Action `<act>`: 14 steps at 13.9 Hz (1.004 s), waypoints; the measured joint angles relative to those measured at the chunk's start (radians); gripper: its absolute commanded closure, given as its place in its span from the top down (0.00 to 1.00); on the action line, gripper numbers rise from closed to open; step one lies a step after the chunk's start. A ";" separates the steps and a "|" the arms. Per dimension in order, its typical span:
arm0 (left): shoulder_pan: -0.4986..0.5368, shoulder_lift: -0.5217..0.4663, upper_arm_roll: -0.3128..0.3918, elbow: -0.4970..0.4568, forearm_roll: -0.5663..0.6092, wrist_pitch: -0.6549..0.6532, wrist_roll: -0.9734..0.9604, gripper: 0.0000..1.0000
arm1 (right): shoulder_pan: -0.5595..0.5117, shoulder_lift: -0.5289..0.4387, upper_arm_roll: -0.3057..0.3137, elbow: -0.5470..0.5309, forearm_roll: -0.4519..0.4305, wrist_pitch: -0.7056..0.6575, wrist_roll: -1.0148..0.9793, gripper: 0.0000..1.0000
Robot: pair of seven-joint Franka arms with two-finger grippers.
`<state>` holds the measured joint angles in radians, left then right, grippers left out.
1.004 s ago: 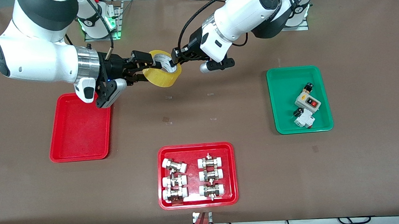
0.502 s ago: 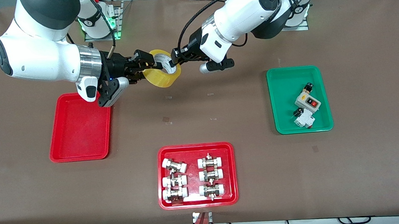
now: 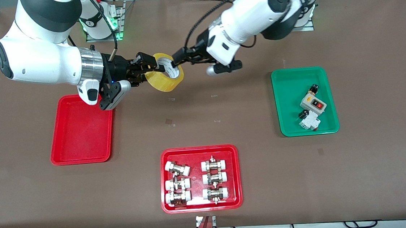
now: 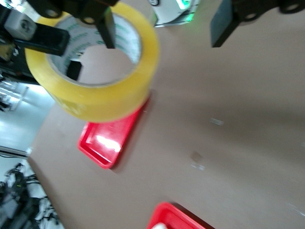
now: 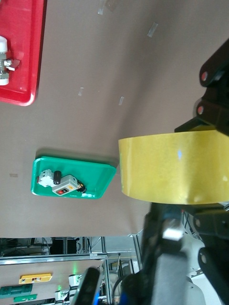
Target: Left arm passes tape to right arm into tray
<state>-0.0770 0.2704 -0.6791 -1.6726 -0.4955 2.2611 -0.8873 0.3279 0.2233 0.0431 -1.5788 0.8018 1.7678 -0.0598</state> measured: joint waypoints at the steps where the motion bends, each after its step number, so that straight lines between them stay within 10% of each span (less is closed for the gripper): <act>1: 0.046 -0.016 0.000 0.005 0.037 -0.080 0.012 1.00 | -0.001 0.007 -0.004 0.000 -0.001 0.000 0.000 0.30; 5: 0.245 -0.099 0.004 0.022 0.171 -0.352 0.109 1.00 | -0.045 0.081 -0.018 -0.004 -0.005 0.020 -0.022 0.30; 14: 0.492 -0.184 0.009 0.023 0.433 -0.494 0.354 1.00 | -0.440 0.297 -0.030 -0.064 -0.016 -0.089 -0.334 0.31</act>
<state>0.4148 0.0866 -0.6697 -1.6500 -0.0627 1.7672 -0.5330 -0.1120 0.5199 0.0128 -1.6423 0.7856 1.6784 -0.3937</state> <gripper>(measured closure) 0.000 0.463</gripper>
